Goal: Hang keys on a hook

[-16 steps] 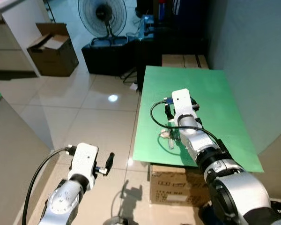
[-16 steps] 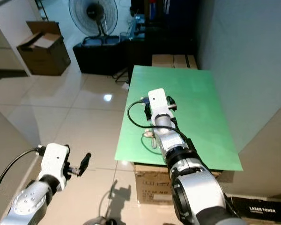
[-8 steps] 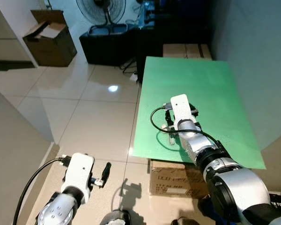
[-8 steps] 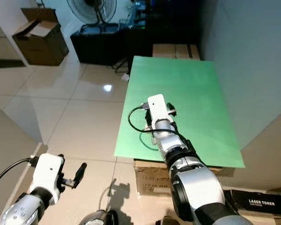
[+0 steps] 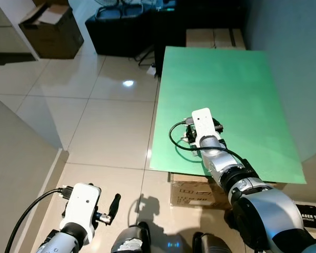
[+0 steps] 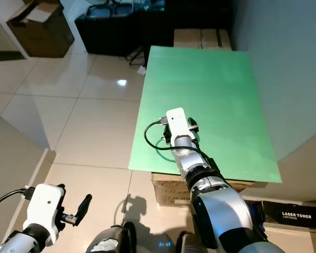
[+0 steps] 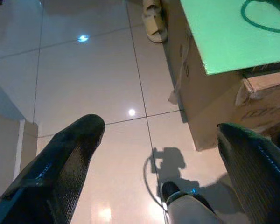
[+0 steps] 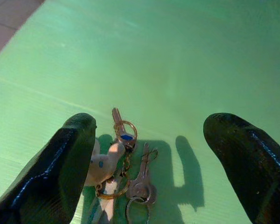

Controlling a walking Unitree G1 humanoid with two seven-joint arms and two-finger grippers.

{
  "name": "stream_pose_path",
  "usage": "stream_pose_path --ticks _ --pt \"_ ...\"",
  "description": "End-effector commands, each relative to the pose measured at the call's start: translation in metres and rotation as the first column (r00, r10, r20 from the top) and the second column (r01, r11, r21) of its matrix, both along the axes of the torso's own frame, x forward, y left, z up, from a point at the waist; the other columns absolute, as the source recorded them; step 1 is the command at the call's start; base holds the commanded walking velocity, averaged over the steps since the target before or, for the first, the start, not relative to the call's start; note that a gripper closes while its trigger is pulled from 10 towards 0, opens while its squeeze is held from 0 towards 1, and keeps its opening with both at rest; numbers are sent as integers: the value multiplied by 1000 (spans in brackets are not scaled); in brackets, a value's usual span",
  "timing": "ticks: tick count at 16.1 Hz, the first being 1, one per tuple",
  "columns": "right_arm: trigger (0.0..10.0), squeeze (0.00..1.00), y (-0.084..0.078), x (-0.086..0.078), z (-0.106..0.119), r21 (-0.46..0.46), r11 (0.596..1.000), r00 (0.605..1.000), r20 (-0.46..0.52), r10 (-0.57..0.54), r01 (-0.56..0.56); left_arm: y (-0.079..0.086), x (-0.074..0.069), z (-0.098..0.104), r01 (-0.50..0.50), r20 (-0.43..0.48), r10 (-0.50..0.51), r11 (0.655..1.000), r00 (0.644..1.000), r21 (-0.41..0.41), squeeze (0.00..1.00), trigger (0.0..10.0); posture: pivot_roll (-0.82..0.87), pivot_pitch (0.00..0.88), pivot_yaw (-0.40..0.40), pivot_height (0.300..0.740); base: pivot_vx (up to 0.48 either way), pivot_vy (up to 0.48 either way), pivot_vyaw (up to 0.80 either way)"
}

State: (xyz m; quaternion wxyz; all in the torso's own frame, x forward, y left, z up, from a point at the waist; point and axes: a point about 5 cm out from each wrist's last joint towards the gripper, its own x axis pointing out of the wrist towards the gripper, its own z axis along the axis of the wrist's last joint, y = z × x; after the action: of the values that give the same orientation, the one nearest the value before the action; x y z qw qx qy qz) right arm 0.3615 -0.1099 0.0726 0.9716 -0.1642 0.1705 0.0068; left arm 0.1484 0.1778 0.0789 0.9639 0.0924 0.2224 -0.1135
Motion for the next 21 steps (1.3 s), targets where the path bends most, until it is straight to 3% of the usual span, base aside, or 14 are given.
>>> stream_pose_path --ticks 1,10,14,15,16,21 --pt "10000 0 0 -8 -13 0 1000 999 -53 -12 12 5 -2 3 -5 -7 5 1000 1000 16 0 10000 146 238 95 740 0 0 0" --pt "10000 0 2 -28 -40 -3 1000 989 -148 -25 25 6 -4 9 6 -21 -5 1000 1000 27 0 10000 158 253 109 740 0 0 0" --pt "10000 0 -3 -30 -43 -25 999 988 -152 -33 30 2 -7 9 14 -28 -13 1000 1000 28 0 10000 155 261 113 740 0 0 0" --pt "10000 243 -7 -30 -44 -45 999 988 -150 -35 28 1 -7 9 16 -31 -15 999 999 29 0 10000 156 262 113 740 0 0 0" --pt "10000 1000 -10 -31 -45 -53 998 987 -155 -36 28 1 -7 9 17 -33 -16 999 999 29 0 10000 156 266 114 740 0 0 0" --pt "10000 1000 -12 -34 -48 -55 998 986 -159 -41 33 0 -6 9 20 -35 -19 999 999 27 0 10000 151 273 113 740 0 0 0"
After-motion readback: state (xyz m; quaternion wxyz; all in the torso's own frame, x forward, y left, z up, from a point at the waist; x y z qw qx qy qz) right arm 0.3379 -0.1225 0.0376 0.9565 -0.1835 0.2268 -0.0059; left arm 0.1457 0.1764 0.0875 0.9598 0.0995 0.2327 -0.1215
